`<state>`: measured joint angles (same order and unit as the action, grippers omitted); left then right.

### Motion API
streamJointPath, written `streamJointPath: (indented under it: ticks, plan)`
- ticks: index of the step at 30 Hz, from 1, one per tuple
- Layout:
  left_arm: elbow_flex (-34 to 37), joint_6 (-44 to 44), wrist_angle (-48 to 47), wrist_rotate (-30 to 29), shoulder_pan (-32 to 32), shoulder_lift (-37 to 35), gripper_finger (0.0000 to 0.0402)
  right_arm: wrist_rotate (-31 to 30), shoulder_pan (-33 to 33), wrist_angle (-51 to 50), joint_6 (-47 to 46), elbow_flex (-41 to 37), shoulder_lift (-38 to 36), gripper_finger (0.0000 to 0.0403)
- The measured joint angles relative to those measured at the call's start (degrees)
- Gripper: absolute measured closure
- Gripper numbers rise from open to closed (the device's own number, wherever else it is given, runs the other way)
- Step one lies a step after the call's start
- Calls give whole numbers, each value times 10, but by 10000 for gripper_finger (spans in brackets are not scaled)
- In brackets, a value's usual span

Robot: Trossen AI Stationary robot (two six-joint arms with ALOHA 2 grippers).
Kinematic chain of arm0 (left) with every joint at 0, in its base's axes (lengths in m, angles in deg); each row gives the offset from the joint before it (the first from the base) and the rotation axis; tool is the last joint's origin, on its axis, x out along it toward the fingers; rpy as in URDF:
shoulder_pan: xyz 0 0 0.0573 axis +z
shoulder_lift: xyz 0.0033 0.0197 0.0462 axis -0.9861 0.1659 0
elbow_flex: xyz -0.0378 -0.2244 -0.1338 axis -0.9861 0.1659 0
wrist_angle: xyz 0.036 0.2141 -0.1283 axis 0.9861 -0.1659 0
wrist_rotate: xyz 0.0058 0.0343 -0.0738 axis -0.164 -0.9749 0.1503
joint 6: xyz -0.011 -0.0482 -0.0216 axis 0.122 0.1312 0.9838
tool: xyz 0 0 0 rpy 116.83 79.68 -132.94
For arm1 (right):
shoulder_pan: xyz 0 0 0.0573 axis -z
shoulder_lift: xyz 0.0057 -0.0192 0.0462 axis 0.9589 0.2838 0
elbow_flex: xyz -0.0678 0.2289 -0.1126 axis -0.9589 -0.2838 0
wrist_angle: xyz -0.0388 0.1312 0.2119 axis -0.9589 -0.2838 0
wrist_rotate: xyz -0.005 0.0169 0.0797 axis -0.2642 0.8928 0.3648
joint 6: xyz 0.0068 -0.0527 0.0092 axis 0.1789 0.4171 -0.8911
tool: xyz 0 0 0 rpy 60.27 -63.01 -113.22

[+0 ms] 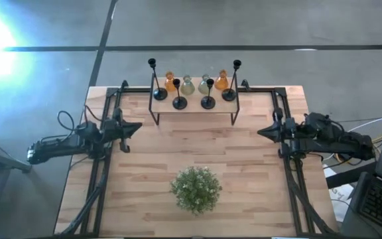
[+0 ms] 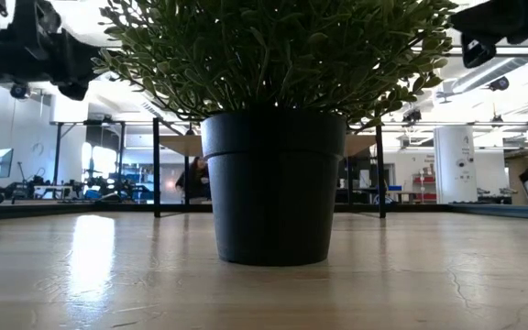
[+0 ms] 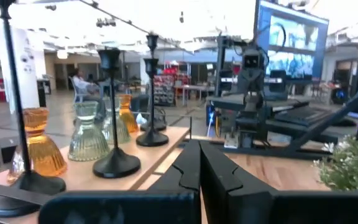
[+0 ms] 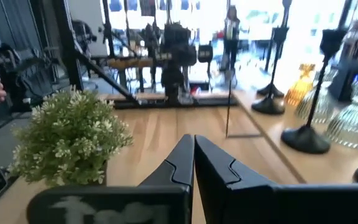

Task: Pick & Place candle stick holders
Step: Return to Home Position

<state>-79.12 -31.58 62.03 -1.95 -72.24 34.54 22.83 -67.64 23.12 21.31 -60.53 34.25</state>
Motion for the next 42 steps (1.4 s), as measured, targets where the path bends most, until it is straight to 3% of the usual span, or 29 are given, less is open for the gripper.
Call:
streamJointPath:
  ticks: [6,12,21,25,42]
  plan:
    - [31,18,-15,-1,0,-40,401,-15,1,3,19,-50,-90,394]
    - [38,31,-12,2,1,-39,401,-31,0,40,58,-75,-78,394]
    - [38,52,-49,4,1,-39,399,-47,0,71,32,-163,-89,394]
    - [38,78,-65,49,1,-39,398,-48,0,102,29,-201,-88,394]
    - [39,75,-72,62,1,-20,397,-51,0,110,26,-202,-28,394]
